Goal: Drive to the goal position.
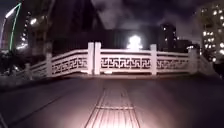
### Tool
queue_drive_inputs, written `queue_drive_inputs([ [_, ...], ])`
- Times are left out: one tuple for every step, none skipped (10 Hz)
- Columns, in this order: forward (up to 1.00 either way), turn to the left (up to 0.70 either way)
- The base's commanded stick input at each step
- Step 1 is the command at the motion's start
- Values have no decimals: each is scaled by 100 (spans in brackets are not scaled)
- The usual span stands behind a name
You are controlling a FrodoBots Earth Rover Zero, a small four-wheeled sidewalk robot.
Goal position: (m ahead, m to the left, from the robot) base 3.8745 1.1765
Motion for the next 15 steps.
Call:
queue_drive_inputs([
  [45, 27],
  [45, 27],
  [45, 27],
  [45, 27],
  [45, 27],
  [45, 27],
  [45, 27],
  [45, 27],
  [45, 27],
  [45, 27],
  [45, 27],
  [45, 27],
  [45, 27],
  [45, 27],
  [45, 27],
])
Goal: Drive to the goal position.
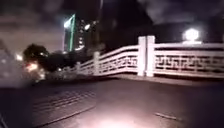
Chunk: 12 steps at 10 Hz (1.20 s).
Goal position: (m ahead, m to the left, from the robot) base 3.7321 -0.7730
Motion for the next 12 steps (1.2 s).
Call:
queue_drive_inputs([
  [45, 27],
  [45, 27],
  [45, 0],
  [45, 0],
  [45, 0],
  [45, 0],
  [45, 0],
  [45, 0],
  [45, 0],
  [45, 0],
  [45, 0],
  [45, 0],
])
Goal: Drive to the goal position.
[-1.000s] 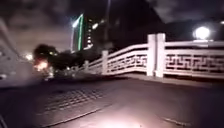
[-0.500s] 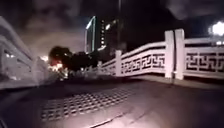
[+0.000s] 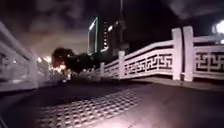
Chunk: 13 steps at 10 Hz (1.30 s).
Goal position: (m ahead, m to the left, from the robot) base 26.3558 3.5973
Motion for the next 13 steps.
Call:
queue_drive_inputs([
  [45, 0],
  [45, 0],
  [45, 0],
  [45, 0],
  [45, 0],
  [45, 0],
  [45, 0],
  [45, 0],
  [45, 0],
  [45, 0],
  [45, 0],
  [45, 0],
  [45, 0],
])
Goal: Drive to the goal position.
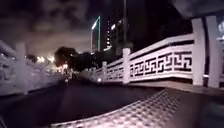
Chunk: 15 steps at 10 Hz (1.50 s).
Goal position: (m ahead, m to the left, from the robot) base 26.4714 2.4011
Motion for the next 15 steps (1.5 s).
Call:
queue_drive_inputs([
  [45, 0],
  [45, 0],
  [45, 0],
  [45, 0],
  [45, 0],
  [45, 0],
  [45, 0],
  [45, 19],
  [45, 27],
  [45, 27],
  [45, 22],
  [45, 9],
  [45, 0],
  [45, 0],
  [45, 4],
])
